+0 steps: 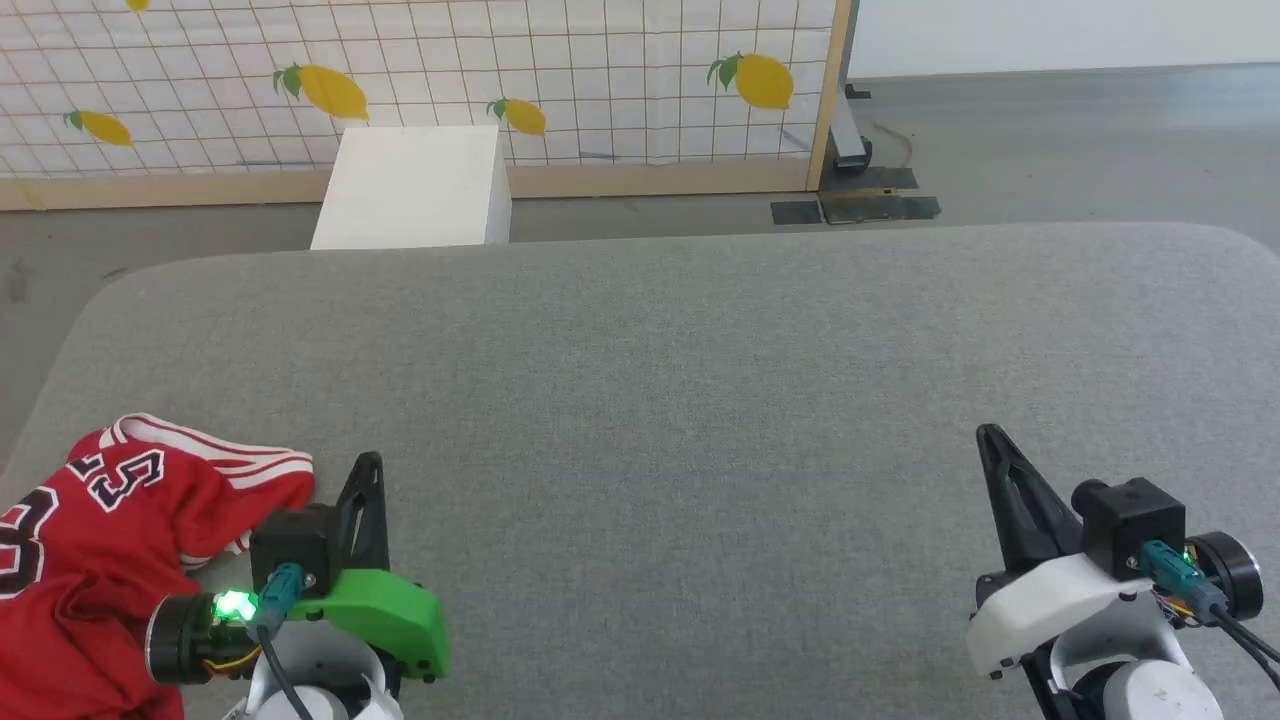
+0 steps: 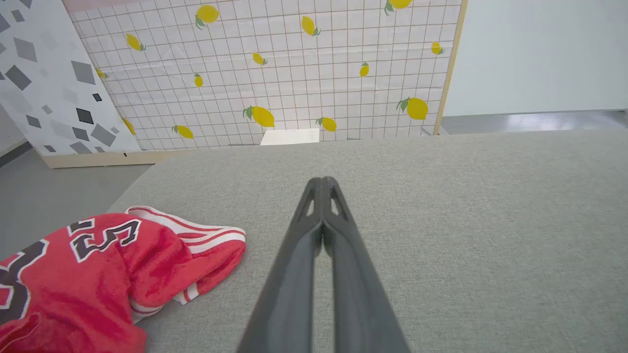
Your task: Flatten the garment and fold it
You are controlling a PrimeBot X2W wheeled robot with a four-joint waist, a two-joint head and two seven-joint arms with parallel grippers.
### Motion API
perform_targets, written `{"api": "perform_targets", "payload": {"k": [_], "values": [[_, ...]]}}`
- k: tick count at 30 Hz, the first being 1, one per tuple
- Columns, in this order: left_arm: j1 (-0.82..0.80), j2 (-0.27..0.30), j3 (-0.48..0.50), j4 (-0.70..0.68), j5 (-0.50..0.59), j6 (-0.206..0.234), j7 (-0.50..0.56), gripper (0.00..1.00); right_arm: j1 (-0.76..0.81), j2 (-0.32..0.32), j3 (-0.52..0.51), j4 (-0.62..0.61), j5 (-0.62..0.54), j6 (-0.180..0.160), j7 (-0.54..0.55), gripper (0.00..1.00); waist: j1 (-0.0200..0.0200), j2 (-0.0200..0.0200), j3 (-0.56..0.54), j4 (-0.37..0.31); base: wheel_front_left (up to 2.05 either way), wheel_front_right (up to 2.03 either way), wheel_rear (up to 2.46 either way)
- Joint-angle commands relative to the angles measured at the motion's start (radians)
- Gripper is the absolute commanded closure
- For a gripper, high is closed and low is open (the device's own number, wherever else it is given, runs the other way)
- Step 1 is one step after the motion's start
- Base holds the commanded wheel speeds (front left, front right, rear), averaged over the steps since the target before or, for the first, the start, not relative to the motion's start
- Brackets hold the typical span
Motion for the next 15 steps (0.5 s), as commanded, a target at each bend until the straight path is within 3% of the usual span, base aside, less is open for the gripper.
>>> {"api": "perform_targets", "payload": {"k": [1, 12, 13, 15], "values": [[0.011, -0.005, 0.004, -0.003, 0.013, -0.001, 0.001, 1.0, 0.013, 0.001, -0.001, -0.005, -0.006, -0.001, 0.0, 1.0, 0.0, 0.0, 0.0, 0.0, 0.0, 0.0, 0.0], [0.011, -0.005, 0.004, -0.003, 0.013, -0.001, 0.001, 1.0, 0.013, 0.001, -0.001, -0.005, -0.006, -0.001, 0.0, 1.0, 0.0, 0.0, 0.0, 0.0, 0.0, 0.0, 0.0], [0.0, 0.0, 0.0, 0.0, 0.0, 0.0, 0.0, 0.0, 0.0, 0.0, 0.0, 0.0, 0.0, 0.0, 0.0, 0.0, 0.0, 0.0, 0.0, 0.0, 0.0, 0.0, 0.0], [0.0, 0.0, -0.002, 0.0, -0.004, 0.0, 0.0, 0.0, 0.0, 0.0, 0.0, 0.001, 0.0, 0.0, 0.0, 0.0, 0.0, 0.0, 0.0, 0.0, 0.0, 0.0, 0.0]]}}
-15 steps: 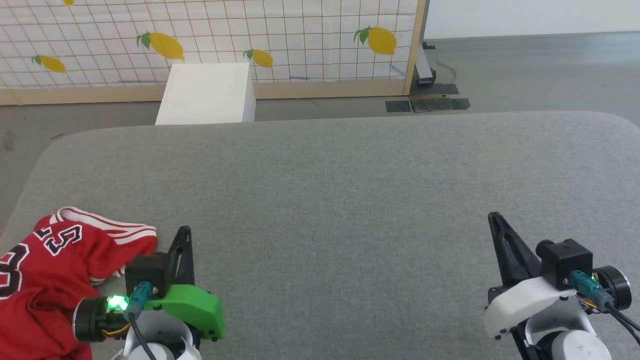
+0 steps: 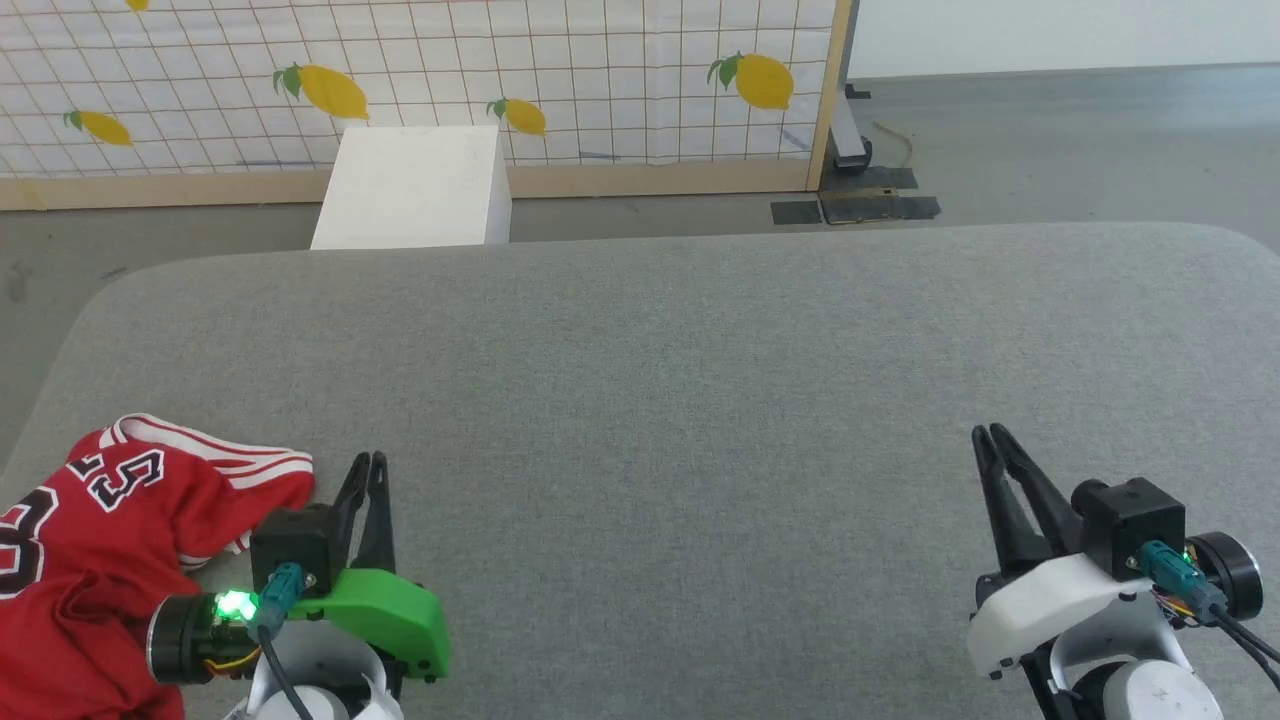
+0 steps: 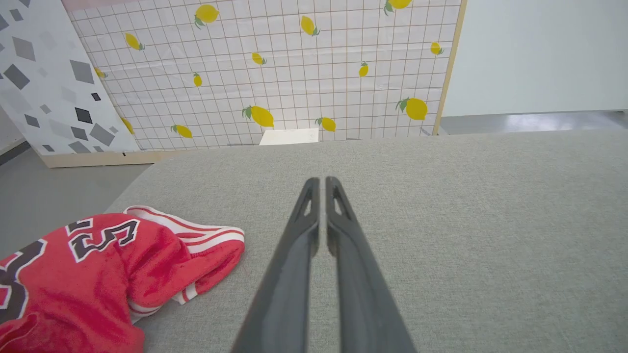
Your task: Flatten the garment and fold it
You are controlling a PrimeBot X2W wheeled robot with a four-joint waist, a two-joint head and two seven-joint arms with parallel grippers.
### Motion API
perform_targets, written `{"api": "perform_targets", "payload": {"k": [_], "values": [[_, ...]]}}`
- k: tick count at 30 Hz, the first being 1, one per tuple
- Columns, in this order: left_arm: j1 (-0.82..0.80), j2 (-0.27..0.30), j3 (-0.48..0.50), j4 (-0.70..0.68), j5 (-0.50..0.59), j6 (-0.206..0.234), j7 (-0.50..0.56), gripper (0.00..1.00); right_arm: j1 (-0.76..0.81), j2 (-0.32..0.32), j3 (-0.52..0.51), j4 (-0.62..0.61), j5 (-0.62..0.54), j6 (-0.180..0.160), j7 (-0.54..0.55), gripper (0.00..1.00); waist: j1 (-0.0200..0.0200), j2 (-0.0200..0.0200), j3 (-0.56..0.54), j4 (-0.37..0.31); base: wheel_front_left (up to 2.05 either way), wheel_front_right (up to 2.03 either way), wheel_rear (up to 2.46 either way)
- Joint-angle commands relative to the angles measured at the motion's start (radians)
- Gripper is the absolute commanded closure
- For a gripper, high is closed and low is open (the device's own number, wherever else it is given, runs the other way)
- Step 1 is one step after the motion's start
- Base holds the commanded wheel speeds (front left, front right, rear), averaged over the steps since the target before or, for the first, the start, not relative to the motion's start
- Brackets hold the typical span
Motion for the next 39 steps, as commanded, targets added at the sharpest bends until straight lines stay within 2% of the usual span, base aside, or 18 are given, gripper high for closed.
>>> {"api": "perform_targets", "payload": {"k": [1, 20, 39], "values": [[0.001, 0.0, 0.0, 0.001, -0.002, 0.0, -0.001, 0.0, 0.001, 0.0, 0.0, 0.001, 0.002, 0.0, -0.001, 0.0, 0.0, 0.0, 0.0, 0.0, 0.0, 0.0, 0.0], [0.003, 0.0, 0.002, 0.031, -0.039, -0.002, -0.041, 0.0, 0.017, 0.0, -0.009, 0.034, 0.04, 0.0, -0.041, 0.0, 0.0, 0.0, 0.0, 0.02, 0.0, 0.0, 0.0], [0.017, 0.003, 0.012, 0.053, -0.069, -0.002, -0.08, 0.0, 0.038, 0.0, -0.012, 0.072, 0.072, 0.0, -0.079, 0.0, 0.0, 0.0, -0.011, 0.142, 0.0, 0.0, 0.0]]}}
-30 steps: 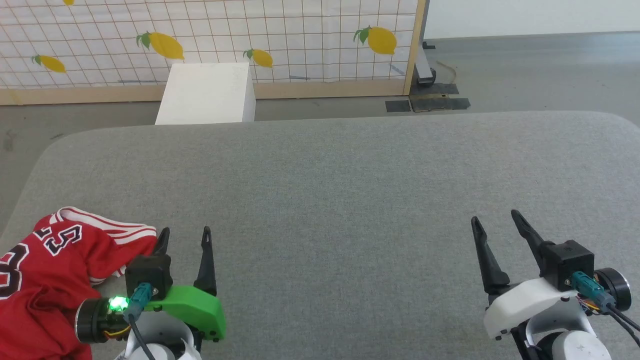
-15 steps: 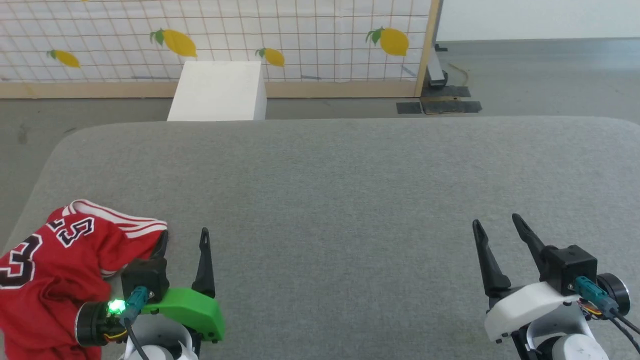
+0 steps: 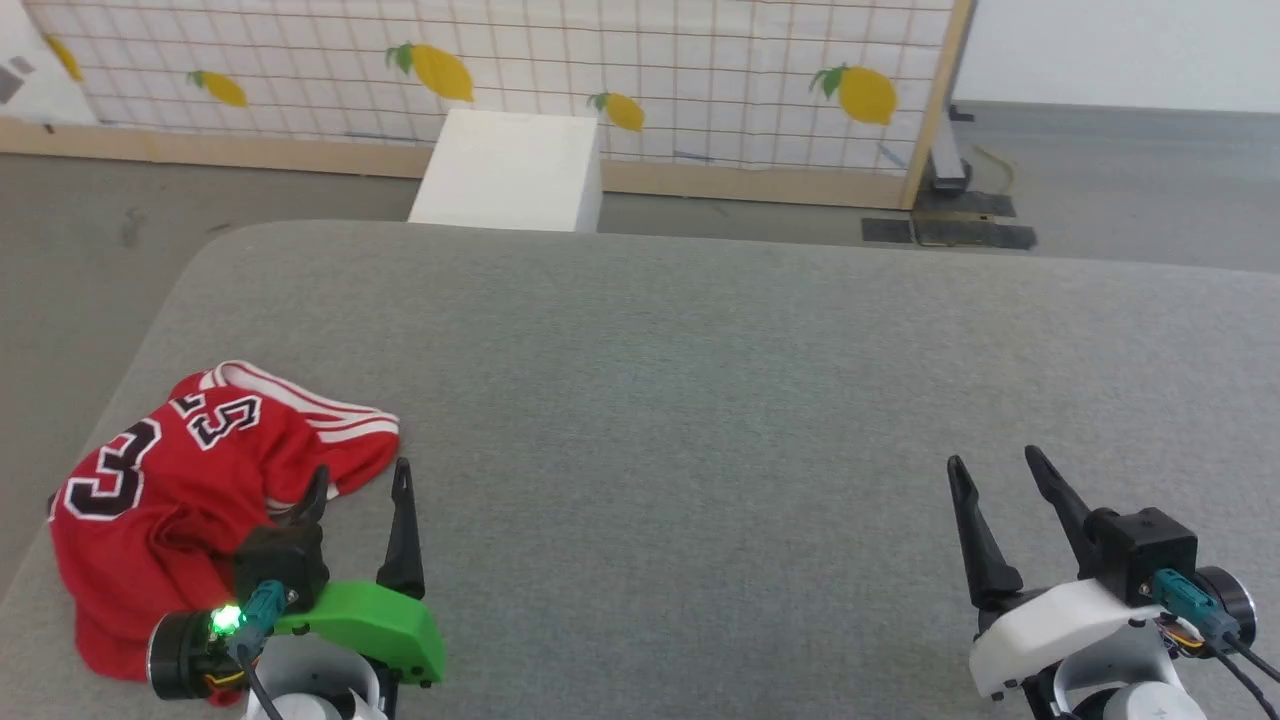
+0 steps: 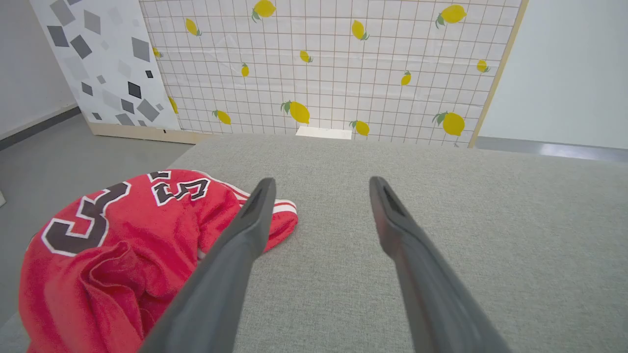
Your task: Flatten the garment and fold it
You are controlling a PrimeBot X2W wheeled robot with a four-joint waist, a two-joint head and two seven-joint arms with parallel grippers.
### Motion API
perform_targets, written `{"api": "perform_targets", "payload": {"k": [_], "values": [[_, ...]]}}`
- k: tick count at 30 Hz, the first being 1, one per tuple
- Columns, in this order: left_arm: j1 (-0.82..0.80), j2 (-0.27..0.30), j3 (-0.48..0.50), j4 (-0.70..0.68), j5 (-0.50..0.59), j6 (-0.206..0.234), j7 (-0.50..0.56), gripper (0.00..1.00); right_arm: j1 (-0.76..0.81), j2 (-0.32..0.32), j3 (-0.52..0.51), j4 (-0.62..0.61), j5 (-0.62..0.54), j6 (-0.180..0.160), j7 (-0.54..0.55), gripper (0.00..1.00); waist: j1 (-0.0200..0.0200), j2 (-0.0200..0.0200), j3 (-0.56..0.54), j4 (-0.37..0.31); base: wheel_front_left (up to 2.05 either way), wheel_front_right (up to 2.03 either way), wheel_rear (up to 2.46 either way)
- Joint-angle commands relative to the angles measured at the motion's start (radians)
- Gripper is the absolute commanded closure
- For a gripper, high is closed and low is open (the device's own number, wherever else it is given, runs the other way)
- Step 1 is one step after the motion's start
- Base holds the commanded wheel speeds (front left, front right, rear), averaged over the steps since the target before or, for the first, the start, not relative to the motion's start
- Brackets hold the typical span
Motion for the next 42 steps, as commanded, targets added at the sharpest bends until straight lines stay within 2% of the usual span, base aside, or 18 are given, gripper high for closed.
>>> {"api": "perform_targets", "payload": {"k": [1, 42], "values": [[0.017, 0.003, 0.002, 0.004, -0.006, -0.001, -0.011, 0.0, 0.018, 0.0, 0.0, 0.008, 0.009, -0.001, -0.011, 0.0, -0.0001, 0.0, -0.004, 0.022, 0.0, 0.0, 0.0], [0.05, 0.027, 0.002, 0.048, -0.056, 0.025, -0.095, 0.0, 0.053, 0.001, 0.007, 0.082, 0.053, -0.001, -0.083, 0.0, -0.0001, 0.0, -0.03, 0.263, 0.0, 0.0, 0.0]]}}
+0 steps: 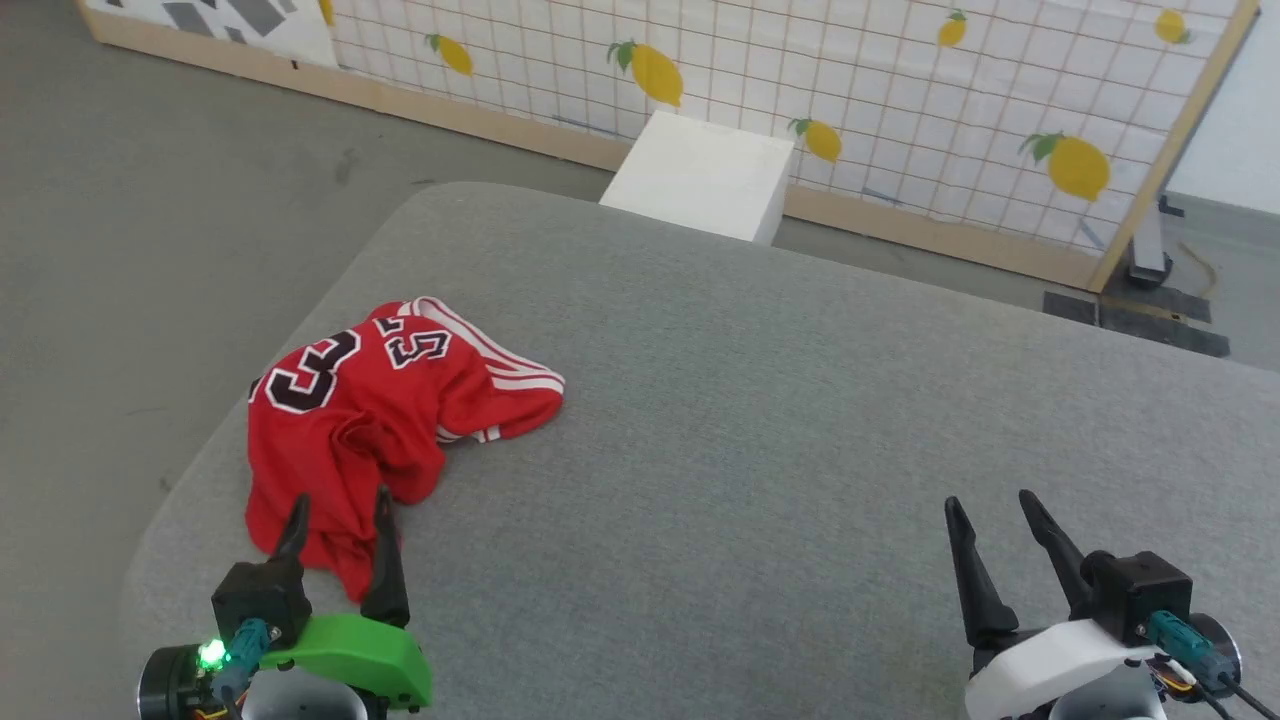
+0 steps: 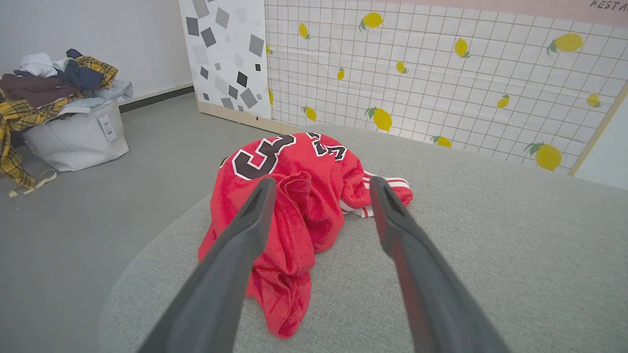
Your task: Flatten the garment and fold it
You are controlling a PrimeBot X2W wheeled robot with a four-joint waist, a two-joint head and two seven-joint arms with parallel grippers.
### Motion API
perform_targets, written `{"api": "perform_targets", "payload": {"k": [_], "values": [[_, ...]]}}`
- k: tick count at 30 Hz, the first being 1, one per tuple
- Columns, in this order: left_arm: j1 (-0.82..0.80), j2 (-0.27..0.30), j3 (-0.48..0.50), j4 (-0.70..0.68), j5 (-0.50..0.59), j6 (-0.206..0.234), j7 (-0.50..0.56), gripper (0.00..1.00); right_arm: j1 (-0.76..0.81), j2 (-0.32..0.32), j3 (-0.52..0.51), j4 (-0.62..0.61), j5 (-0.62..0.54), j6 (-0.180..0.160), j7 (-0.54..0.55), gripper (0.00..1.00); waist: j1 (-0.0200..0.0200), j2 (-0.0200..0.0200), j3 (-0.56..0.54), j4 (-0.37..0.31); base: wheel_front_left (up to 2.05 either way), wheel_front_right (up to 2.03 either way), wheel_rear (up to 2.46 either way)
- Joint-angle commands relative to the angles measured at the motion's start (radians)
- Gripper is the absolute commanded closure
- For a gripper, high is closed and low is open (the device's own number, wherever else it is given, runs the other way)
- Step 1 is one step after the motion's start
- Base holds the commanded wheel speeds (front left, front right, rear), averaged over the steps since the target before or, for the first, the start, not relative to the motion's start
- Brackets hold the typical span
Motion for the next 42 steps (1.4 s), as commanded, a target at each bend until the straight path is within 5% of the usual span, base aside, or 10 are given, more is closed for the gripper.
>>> {"api": "perform_targets", "payload": {"k": [1, 42], "values": [[0.019, 0.01, 0.0, 0.005, -0.019, 0.006, -0.01, 0.0, 0.018, 0.0, 0.0, 0.005, 0.009, -0.001, -0.011, 0.0, -0.0001, 0.0, -0.003, 0.014, 0.0, 0.0, 0.0], [0.038, 0.029, -0.003, 0.063, -0.103, 0.024, -0.096, 0.0, 0.048, 0.001, -0.008, 0.062, 0.053, -0.001, -0.075, 0.0, -0.0001, 0.0, 0.005, 0.206, 0.0, 0.0, 0.0]]}}
